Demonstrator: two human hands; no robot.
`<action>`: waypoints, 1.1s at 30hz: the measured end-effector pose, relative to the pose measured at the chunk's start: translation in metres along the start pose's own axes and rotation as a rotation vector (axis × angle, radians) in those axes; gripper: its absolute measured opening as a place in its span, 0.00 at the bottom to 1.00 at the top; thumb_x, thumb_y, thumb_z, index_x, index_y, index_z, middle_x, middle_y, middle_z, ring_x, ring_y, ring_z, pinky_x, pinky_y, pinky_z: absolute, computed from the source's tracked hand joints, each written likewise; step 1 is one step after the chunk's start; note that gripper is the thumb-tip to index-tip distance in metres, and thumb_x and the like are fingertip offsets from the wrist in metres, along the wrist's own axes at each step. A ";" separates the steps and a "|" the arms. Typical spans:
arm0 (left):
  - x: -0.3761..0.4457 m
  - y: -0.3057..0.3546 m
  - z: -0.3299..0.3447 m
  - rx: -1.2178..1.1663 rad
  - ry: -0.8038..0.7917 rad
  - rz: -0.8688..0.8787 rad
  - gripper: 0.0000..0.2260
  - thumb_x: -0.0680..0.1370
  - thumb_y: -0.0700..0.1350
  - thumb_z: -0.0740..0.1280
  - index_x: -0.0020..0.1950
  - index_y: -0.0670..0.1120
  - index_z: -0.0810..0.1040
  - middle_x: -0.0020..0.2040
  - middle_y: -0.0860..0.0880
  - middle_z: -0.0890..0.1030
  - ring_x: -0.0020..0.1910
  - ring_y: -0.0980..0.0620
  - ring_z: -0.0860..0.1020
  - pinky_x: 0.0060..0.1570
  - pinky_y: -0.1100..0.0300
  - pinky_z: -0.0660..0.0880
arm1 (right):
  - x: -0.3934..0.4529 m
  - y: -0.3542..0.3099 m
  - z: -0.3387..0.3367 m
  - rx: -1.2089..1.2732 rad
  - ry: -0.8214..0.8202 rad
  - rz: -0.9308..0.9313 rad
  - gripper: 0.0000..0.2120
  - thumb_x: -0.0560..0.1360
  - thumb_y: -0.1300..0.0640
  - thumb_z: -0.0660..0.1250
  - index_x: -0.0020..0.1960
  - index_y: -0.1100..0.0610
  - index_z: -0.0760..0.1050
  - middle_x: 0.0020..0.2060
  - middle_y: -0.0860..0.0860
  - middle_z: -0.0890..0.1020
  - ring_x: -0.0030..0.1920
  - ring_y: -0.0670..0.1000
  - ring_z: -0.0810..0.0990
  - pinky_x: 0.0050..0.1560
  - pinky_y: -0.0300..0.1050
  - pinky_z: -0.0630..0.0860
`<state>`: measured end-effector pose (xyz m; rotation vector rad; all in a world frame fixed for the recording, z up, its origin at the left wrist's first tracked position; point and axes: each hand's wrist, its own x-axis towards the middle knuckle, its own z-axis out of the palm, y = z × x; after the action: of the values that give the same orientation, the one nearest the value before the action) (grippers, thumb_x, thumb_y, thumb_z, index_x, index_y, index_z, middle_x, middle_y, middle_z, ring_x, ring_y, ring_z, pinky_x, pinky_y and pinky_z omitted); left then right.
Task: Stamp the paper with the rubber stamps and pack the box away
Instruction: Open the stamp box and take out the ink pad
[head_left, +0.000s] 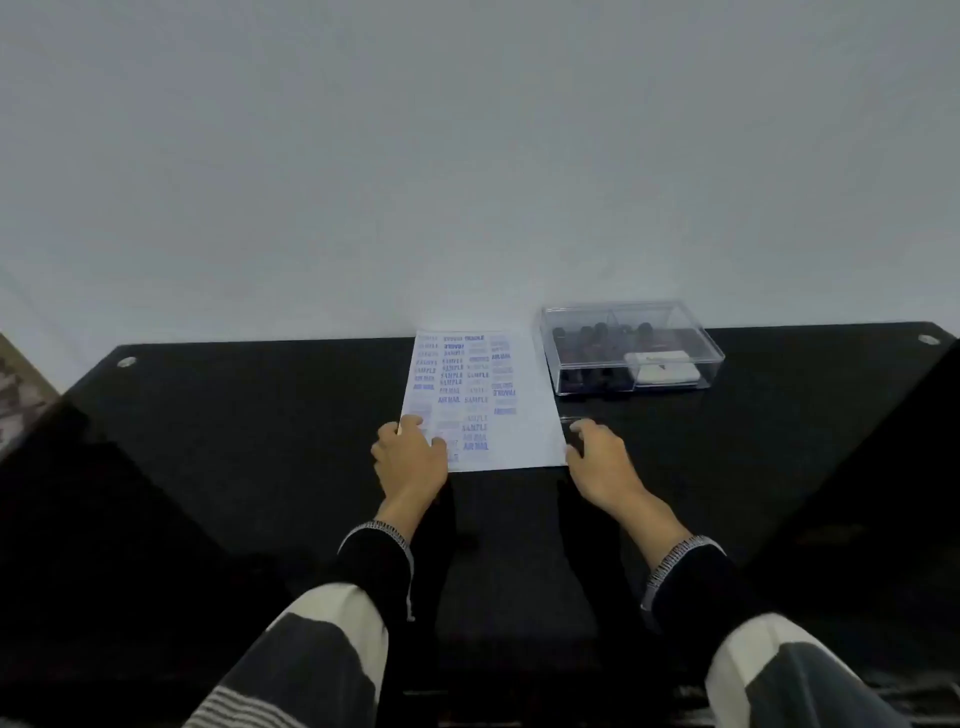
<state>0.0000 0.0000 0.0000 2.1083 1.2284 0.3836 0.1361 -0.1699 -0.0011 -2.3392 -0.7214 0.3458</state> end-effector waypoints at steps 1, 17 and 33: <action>0.002 -0.001 0.002 0.026 0.006 -0.034 0.22 0.79 0.47 0.63 0.71 0.45 0.65 0.71 0.41 0.63 0.67 0.39 0.64 0.66 0.47 0.65 | 0.002 0.000 0.003 -0.012 -0.022 0.012 0.15 0.79 0.60 0.59 0.65 0.63 0.69 0.60 0.60 0.72 0.61 0.58 0.72 0.59 0.47 0.69; 0.015 0.008 0.008 0.057 -0.009 -0.250 0.23 0.79 0.51 0.63 0.68 0.39 0.64 0.66 0.40 0.70 0.62 0.40 0.71 0.54 0.48 0.71 | 0.007 0.012 0.005 0.035 -0.079 -0.001 0.12 0.78 0.63 0.56 0.50 0.65 0.77 0.47 0.59 0.81 0.47 0.58 0.80 0.49 0.53 0.77; 0.031 0.010 0.014 -0.060 -0.104 -0.291 0.18 0.76 0.41 0.66 0.62 0.39 0.65 0.59 0.40 0.75 0.53 0.41 0.78 0.50 0.46 0.79 | 0.064 0.038 -0.062 -0.340 0.156 -0.094 0.23 0.77 0.65 0.61 0.71 0.62 0.61 0.69 0.58 0.66 0.68 0.58 0.66 0.65 0.52 0.66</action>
<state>0.0305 0.0178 -0.0060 1.8400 1.4180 0.1758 0.2298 -0.1886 0.0167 -2.6012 -0.8645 -0.0038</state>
